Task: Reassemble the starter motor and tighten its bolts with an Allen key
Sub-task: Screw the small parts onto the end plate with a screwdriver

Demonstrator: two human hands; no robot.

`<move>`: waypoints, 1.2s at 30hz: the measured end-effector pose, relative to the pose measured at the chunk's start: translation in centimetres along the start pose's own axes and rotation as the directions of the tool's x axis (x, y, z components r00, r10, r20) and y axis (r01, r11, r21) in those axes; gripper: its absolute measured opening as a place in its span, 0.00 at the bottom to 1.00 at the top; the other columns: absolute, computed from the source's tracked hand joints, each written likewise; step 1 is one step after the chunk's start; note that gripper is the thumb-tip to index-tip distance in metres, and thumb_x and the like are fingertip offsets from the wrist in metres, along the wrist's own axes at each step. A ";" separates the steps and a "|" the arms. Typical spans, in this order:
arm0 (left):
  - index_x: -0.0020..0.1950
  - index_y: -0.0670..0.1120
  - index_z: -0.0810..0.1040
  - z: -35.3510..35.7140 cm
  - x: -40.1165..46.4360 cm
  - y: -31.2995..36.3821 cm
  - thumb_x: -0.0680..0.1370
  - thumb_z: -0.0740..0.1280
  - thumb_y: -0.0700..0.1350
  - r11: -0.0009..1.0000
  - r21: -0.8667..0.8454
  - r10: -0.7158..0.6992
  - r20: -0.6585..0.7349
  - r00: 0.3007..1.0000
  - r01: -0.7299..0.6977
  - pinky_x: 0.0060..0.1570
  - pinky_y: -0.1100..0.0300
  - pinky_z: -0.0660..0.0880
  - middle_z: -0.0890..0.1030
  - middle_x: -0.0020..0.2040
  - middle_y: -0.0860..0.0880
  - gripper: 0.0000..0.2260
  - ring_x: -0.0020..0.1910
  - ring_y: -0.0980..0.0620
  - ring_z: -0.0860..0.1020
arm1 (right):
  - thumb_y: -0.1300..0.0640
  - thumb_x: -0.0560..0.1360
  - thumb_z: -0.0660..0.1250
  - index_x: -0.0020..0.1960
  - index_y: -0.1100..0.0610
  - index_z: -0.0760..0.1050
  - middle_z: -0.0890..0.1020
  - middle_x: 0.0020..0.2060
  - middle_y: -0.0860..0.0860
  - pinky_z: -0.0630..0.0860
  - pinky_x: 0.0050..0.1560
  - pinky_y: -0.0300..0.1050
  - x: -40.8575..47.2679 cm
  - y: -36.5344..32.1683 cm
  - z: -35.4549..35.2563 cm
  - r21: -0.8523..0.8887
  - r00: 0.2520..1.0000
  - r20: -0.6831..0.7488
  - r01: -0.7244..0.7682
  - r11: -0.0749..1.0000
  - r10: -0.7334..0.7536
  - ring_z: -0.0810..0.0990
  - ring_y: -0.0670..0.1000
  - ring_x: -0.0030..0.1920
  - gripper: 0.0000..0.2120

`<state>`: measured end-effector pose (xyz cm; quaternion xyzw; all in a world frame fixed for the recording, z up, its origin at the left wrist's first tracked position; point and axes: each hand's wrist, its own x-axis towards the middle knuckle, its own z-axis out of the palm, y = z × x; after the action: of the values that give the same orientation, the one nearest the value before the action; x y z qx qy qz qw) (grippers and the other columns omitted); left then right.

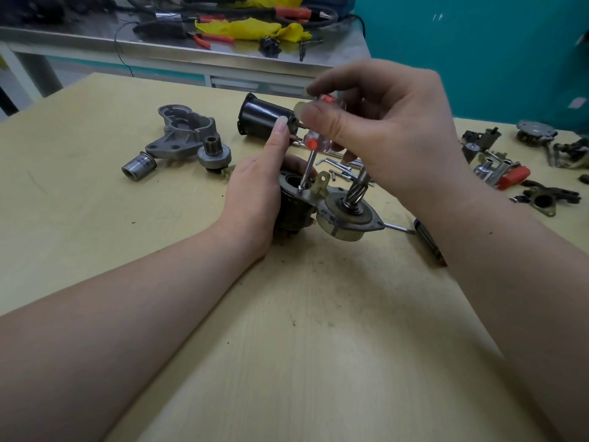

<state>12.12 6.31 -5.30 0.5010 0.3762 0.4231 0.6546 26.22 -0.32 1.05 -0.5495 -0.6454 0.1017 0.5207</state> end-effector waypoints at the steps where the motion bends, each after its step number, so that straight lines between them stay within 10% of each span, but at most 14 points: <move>1: 0.35 0.48 0.87 0.0 0.0 0.0 0.82 0.65 0.69 1.000 0.000 -0.003 -0.004 1.000 0.003 0.28 0.57 0.80 0.87 0.35 0.43 0.30 0.31 0.46 0.87 | 0.52 0.79 0.77 0.57 0.56 0.84 0.85 0.42 0.52 0.84 0.44 0.56 0.0 0.0 0.0 0.000 1.000 -0.004 -0.008 1.000 0.008 0.85 0.49 0.42 0.11; 15: 0.36 0.49 0.88 -0.2 0.3 -0.3 0.81 0.63 0.71 1.000 0.016 0.009 -0.002 1.000 -0.009 0.29 0.56 0.81 0.88 0.36 0.44 0.30 0.33 0.46 0.88 | 0.57 0.83 0.70 0.61 0.56 0.84 0.88 0.50 0.48 0.86 0.46 0.50 0.1 -0.1 -0.4 0.018 0.999 0.026 -0.047 0.999 0.047 0.87 0.49 0.50 0.09; 20: 0.36 0.49 0.88 -0.2 0.2 -0.3 0.81 0.62 0.71 0.999 0.028 0.020 0.009 1.000 -0.021 0.28 0.57 0.80 0.87 0.35 0.45 0.31 0.32 0.48 0.87 | 0.60 0.80 0.75 0.66 0.59 0.80 0.85 0.46 0.61 0.86 0.48 0.55 -0.2 -0.2 -0.2 0.037 0.999 0.043 -0.006 0.999 0.004 0.87 0.57 0.46 0.15; 24: 0.36 0.50 0.89 -0.3 0.3 -0.2 0.81 0.62 0.71 0.999 0.048 0.025 0.009 1.000 -0.025 0.28 0.59 0.81 0.88 0.37 0.45 0.31 0.33 0.49 0.88 | 0.55 0.80 0.75 0.60 0.55 0.84 0.87 0.47 0.45 0.85 0.51 0.46 0.0 -0.1 0.0 0.029 1.000 0.012 0.009 1.000 -0.009 0.87 0.47 0.48 0.10; 28: 0.37 0.49 0.89 -0.4 0.4 -0.3 0.81 0.63 0.72 0.999 0.033 0.018 0.009 1.000 -0.019 0.30 0.58 0.81 0.88 0.37 0.44 0.31 0.34 0.47 0.88 | 0.60 0.82 0.71 0.64 0.59 0.83 0.88 0.52 0.51 0.85 0.53 0.43 0.0 0.2 -0.3 0.024 1.000 0.012 -0.016 1.000 0.015 0.88 0.48 0.51 0.12; 32: 0.36 0.49 0.88 -0.3 0.6 -0.5 0.80 0.63 0.72 0.999 0.030 0.023 0.002 1.000 -0.023 0.29 0.57 0.81 0.88 0.36 0.44 0.30 0.32 0.47 0.87 | 0.53 0.77 0.78 0.61 0.56 0.83 0.84 0.42 0.59 0.84 0.44 0.58 -0.1 0.1 0.1 -0.010 1.000 -0.019 -0.003 1.000 0.003 0.86 0.60 0.43 0.15; 36: 0.37 0.48 0.88 -0.4 0.7 -0.5 0.79 0.64 0.74 1.000 0.018 -0.001 -0.002 1.000 0.001 0.31 0.54 0.82 0.88 0.37 0.44 0.31 0.34 0.45 0.88 | 0.53 0.82 0.72 0.56 0.59 0.85 0.86 0.44 0.50 0.83 0.48 0.57 0.1 0.4 -0.1 -0.035 1.000 -0.015 -0.015 0.999 0.015 0.86 0.50 0.45 0.10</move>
<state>12.15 7.04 -5.96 0.5065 0.3808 0.4197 0.6498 26.55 -0.11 0.90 -0.5641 -0.6391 0.0903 0.5149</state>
